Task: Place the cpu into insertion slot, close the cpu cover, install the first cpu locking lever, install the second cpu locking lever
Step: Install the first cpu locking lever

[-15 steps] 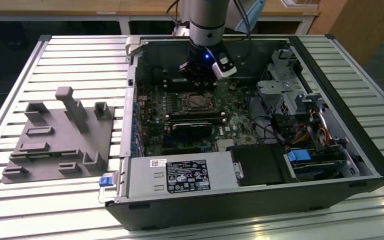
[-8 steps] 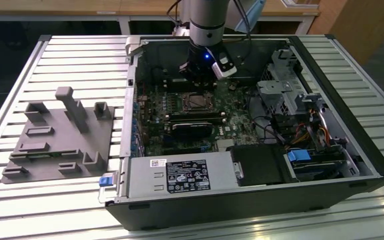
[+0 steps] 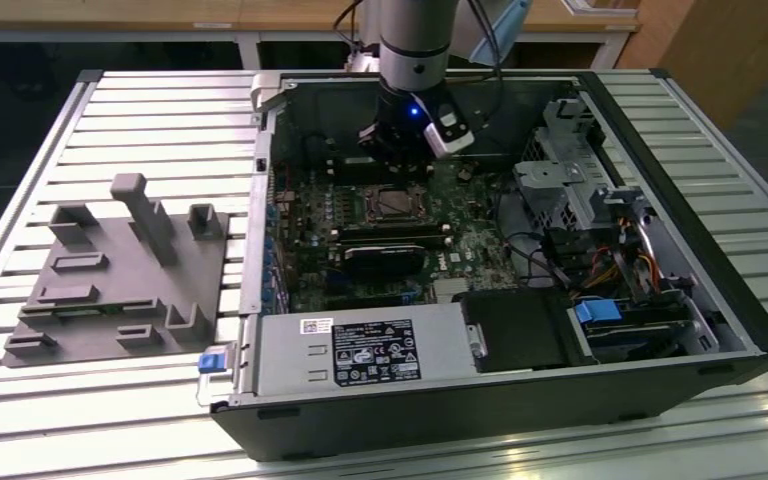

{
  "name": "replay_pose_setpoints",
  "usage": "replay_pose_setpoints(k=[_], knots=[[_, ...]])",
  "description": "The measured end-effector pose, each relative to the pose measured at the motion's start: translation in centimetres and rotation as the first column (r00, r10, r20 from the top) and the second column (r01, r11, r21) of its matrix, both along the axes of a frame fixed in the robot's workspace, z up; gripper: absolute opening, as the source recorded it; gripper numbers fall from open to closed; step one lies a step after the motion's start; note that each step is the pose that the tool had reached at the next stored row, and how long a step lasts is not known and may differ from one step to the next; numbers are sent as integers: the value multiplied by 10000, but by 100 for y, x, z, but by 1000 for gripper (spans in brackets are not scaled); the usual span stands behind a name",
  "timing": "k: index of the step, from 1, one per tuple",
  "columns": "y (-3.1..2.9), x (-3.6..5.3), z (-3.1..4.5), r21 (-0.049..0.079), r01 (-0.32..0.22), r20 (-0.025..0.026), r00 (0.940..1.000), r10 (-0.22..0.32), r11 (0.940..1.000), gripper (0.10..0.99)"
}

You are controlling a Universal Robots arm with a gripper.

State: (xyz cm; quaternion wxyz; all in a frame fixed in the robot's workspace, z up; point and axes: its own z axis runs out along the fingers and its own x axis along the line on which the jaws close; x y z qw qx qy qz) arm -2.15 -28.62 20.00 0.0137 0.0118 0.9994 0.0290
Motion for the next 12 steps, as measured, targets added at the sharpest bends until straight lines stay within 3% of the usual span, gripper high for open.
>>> replay_pose_setpoints(k=[6,12], knots=[[3,5,-9,-224,-1,-2,10000,1,9998,106],[10,9,-34,-240,0,-6,10000,0,9997,106]])
